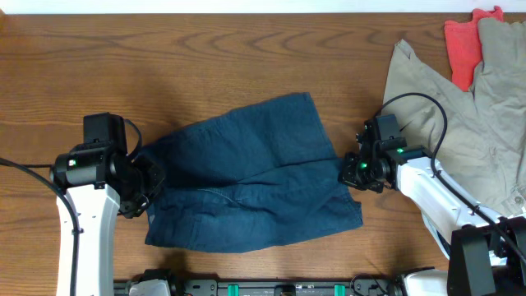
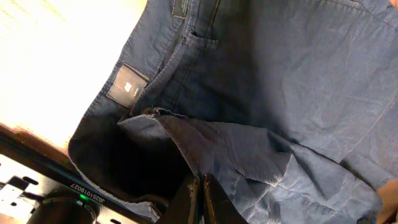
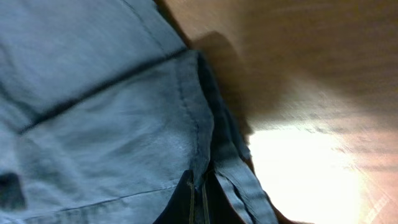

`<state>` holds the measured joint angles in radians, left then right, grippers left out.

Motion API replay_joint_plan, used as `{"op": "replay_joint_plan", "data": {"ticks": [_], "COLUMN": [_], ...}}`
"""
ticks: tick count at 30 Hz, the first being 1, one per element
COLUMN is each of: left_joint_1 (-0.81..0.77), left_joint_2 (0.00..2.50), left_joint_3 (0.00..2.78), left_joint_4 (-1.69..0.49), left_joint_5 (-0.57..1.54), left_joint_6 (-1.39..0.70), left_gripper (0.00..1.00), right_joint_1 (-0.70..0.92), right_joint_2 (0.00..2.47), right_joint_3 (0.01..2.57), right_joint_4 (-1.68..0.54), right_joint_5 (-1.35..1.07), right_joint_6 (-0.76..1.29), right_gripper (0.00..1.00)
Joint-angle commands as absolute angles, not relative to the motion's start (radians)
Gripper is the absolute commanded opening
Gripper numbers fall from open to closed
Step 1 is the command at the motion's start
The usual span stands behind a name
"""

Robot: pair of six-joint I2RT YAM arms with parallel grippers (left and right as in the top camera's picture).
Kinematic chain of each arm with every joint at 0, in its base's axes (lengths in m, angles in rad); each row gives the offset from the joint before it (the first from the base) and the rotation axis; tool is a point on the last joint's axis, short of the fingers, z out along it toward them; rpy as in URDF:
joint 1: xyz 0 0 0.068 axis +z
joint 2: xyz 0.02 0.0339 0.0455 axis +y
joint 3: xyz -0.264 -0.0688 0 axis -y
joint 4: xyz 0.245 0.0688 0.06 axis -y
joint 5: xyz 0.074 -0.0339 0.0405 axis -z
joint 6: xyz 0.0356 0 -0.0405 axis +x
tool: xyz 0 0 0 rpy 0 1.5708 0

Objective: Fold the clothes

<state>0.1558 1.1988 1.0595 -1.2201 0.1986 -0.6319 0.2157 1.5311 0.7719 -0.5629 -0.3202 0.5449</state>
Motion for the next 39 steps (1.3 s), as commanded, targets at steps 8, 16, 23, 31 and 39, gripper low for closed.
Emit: {"op": "replay_joint_plan", "data": {"ticks": [8, 16, 23, 31, 39], "left_joint_1": [0.179, 0.296, 0.337, 0.336, 0.293], "left_joint_2": [1.192, 1.108, 1.084, 1.085, 1.155], "left_joint_3": [1.095, 1.111, 1.111, 1.104, 1.029], "left_joint_4": [-1.217, -1.216, -1.216, -1.209, -1.090], "left_joint_5": [0.182, 0.182, 0.182, 0.236, 0.466], "left_joint_6": [-0.561, -0.598, -0.607, -0.629, -0.452], "left_gripper": [0.06, 0.06, 0.06, 0.06, 0.56], "right_joint_1": [0.112, 0.060, 0.061, 0.092, 0.104], "right_joint_2": [1.432, 1.397, 1.398, 1.435, 1.465], "right_joint_3": [1.069, 1.420, 1.464, 1.464, 1.464], "right_joint_4": [-0.801, -1.092, -1.058, -1.000, -1.022], "right_joint_5": [-0.329, -0.294, -0.294, -0.283, -0.276], "right_joint_6": [0.408, 0.307, 0.305, 0.298, 0.298], "right_gripper": [0.01, 0.01, 0.01, 0.01, 0.01]}}
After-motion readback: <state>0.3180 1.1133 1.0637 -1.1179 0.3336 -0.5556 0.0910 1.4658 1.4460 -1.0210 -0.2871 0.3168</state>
